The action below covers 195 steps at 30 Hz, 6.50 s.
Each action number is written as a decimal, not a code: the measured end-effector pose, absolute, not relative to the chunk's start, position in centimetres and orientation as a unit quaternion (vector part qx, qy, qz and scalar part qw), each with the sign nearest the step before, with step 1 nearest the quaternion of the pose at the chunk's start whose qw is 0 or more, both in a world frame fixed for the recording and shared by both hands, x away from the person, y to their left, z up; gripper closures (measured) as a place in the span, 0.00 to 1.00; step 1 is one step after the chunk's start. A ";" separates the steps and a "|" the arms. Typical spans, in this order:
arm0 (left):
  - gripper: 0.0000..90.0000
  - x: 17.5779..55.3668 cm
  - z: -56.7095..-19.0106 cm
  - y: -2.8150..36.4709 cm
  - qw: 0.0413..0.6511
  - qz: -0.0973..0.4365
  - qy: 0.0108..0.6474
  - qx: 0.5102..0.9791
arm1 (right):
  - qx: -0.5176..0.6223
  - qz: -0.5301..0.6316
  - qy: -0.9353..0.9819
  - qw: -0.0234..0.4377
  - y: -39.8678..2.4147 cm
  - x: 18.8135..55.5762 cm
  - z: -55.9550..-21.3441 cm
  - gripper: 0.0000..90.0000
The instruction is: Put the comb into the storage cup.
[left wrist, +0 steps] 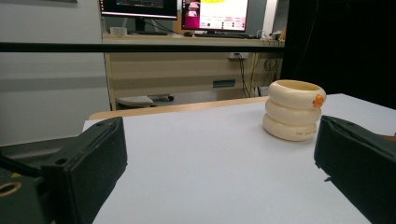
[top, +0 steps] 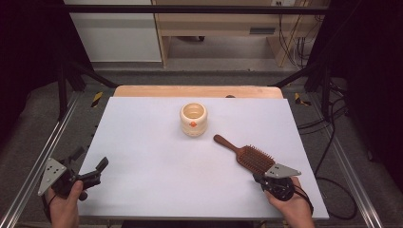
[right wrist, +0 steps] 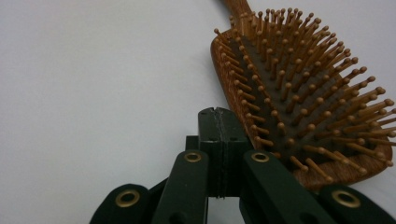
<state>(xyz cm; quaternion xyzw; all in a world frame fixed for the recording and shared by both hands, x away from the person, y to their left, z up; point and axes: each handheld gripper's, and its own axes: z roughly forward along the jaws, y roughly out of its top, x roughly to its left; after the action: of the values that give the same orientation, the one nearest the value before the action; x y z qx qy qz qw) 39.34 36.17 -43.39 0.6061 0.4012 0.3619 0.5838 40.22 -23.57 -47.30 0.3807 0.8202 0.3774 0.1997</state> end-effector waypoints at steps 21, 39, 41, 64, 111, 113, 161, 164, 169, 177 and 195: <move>0.03 39.5 -43.5 36.1 0.581 0.360 0.404 0.608 | 0.398 0.345 0.826 0.203 -24.0 40.6 -47.9 1.00; 0.03 39.5 -43.5 36.1 0.580 0.361 0.405 0.608 | 0.413 0.335 0.821 0.207 -24.3 40.9 -48.1 1.00; 0.03 39.5 -43.5 36.1 0.580 0.361 0.405 0.608 | 0.418 0.334 0.819 0.208 -24.4 41.0 -48.1 1.00; 0.02 39.5 -43.5 36.0 0.574 0.367 0.403 0.611 | 0.461 0.329 0.792 0.226 -25.4 42.7 -48.2 1.00; 0.03 39.7 -43.7 35.9 0.568 0.366 0.407 0.615 | 0.472 0.314 0.788 0.240 -25.5 49.2 -47.6 1.00; 0.03 39.7 -43.7 35.9 0.569 0.366 0.407 0.614 | 0.469 0.313 0.791 0.237 -25.3 49.8 -47.6 1.00; 0.03 39.7 -43.7 35.8 0.567 0.364 0.412 0.613 | 0.465 0.363 0.757 0.280 -24.7 44.1 -44.4 0.62; 0.03 39.6 -43.7 35.7 0.566 0.365 0.410 0.615 | 0.471 0.357 0.758 0.276 -24.6 43.8 -44.2 0.54; 0.02 39.7 -43.7 35.8 0.567 0.366 0.412 0.613 | 0.489 0.343 0.755 0.271 -23.8 43.9 -44.1 0.27; 0.02 39.7 -43.7 35.8 0.565 0.367 0.410 0.615 | 0.491 0.329 0.770 0.238 -23.0 44.1 -44.5 0.15; 0.02 39.7 -43.7 35.7 0.565 0.365 0.409 0.617 | 0.479 0.297 0.804 0.190 -21.5 43.6 -45.5 0.12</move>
<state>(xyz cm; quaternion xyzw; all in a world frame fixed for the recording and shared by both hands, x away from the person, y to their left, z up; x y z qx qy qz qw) 39.73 35.68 -43.72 0.6166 0.4086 0.3650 0.5654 43.59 -21.48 -45.51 0.4789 0.8038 0.2975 0.1902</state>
